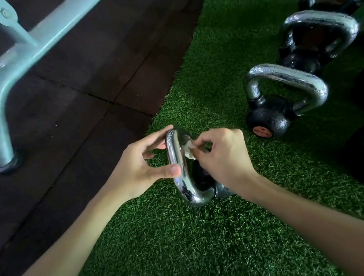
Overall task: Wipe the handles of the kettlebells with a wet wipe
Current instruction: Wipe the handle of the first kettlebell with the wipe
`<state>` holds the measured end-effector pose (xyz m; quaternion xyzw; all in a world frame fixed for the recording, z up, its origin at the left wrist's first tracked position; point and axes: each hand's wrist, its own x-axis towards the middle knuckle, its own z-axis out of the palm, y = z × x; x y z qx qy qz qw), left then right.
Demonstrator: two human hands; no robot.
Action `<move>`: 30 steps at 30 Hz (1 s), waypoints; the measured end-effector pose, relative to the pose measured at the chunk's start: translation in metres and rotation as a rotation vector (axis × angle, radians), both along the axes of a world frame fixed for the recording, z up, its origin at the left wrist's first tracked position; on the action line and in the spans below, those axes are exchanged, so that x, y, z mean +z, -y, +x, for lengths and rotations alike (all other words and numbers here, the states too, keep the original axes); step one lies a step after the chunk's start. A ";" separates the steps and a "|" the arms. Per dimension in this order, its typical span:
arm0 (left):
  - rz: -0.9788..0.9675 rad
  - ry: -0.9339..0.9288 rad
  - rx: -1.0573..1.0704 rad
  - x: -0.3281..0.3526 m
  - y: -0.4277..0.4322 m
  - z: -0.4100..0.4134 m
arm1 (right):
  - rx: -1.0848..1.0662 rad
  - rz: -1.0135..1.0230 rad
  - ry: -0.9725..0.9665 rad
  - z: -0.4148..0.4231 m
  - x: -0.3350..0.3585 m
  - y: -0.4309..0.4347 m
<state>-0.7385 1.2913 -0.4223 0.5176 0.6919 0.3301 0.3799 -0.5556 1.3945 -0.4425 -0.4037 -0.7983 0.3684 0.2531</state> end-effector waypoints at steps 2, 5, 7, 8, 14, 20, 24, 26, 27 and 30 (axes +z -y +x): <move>0.007 0.003 0.000 0.000 0.002 -0.001 | -0.004 -0.015 -0.015 0.000 0.001 -0.001; 0.015 -0.002 -0.020 0.000 0.002 0.003 | -0.006 0.002 -0.084 0.001 0.011 -0.007; 0.026 -0.034 -0.040 0.001 -0.001 0.008 | 0.012 0.030 -0.049 0.006 0.013 -0.013; 0.030 -0.055 -0.051 0.002 -0.005 0.011 | 0.020 0.037 -0.005 0.011 0.012 -0.016; 0.083 -0.284 -0.082 0.017 -0.037 0.055 | -0.175 -0.215 -0.008 0.070 0.021 -0.035; 0.180 -0.496 -0.030 0.018 -0.061 0.099 | -0.291 -0.552 -0.180 0.130 0.041 -0.004; 0.100 -0.261 -0.279 0.020 -0.067 0.061 | -0.235 -0.526 -0.177 0.127 0.054 0.023; 0.082 -0.267 -0.387 0.024 -0.072 0.038 | -0.190 -0.496 -0.176 0.121 0.056 0.032; 0.101 -0.278 -0.404 0.025 -0.076 0.030 | -0.178 -0.508 -0.186 0.120 0.058 0.035; 0.185 -0.256 -0.425 0.021 -0.089 0.023 | -0.120 -0.470 -0.117 0.118 0.060 0.046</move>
